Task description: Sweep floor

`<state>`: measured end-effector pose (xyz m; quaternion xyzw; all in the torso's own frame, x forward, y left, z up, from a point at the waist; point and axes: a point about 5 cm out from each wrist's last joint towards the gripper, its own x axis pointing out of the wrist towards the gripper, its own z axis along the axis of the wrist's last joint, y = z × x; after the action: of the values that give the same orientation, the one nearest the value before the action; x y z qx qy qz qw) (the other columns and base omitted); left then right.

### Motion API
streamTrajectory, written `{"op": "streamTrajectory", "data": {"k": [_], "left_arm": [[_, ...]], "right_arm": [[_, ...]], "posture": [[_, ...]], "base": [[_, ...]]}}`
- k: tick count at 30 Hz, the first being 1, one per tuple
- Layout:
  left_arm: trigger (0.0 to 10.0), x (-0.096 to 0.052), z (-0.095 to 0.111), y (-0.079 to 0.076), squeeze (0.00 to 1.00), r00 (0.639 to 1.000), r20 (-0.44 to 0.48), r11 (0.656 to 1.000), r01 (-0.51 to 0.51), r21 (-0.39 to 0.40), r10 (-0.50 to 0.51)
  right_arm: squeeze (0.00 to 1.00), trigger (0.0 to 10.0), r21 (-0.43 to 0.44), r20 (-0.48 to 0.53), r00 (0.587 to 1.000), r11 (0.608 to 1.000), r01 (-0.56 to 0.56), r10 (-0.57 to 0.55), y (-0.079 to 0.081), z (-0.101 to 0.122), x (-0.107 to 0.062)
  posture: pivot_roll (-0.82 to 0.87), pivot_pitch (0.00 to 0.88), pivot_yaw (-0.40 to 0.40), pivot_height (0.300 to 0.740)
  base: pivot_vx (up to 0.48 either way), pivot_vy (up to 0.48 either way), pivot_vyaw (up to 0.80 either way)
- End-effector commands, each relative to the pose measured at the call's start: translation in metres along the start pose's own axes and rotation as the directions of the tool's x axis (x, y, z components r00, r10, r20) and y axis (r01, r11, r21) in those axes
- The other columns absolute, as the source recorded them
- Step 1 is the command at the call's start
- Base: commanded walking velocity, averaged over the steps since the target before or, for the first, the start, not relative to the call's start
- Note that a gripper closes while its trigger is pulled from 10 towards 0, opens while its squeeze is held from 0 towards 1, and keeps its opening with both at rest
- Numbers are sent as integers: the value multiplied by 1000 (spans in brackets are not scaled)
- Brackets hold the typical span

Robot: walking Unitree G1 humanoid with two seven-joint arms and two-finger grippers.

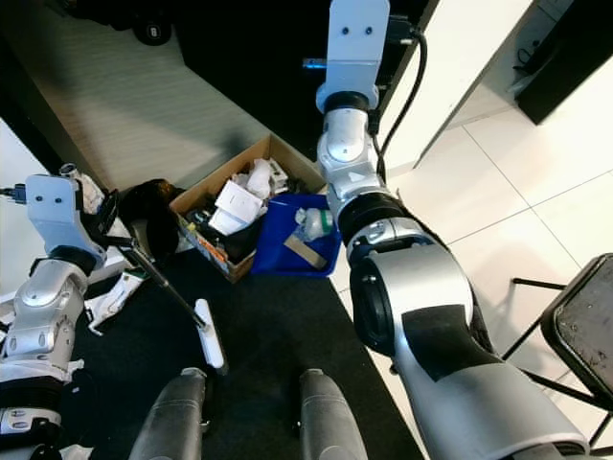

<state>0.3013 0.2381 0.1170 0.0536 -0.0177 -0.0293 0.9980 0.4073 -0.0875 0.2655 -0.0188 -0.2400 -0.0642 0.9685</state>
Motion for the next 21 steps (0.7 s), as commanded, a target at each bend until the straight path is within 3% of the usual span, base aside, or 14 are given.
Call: {"op": "streamTrajectory", "data": {"k": [1, 8, 17, 21], "left_arm": [[10000, -1, 4, -2, 0, 1000, 18, 1000, 4, -3, -4], [10000, -1, 4, -2, 0, 1000, 17, 1000, 3, -2, -3], [10000, -1, 3, -2, 0, 1000, 11, 1000, -1, 2, 1], [10000, 1, 3, -2, 0, 1000, 10, 1000, 3, 1, -3]], "right_arm": [[0, 10000, 1, 76, 997, 1000, -13, 13, 8, 20, 8], [0, 10000, -45, 122, 987, 994, -98, 103, 24, 25, 4], [0, 10000, -121, 125, 986, 988, -98, 113, 21, 18, 0], [0, 10000, -153, 155, 980, 983, -102, 126, 27, 24, 0]], "posture": [[81, 156, -143, 740], [82, 151, -146, 740], [77, 149, -141, 740], [72, 147, -137, 740]], "base": [[0, 0, 0], [0, 0, 0], [0, 0, 0], [0, 0, 0]]}}
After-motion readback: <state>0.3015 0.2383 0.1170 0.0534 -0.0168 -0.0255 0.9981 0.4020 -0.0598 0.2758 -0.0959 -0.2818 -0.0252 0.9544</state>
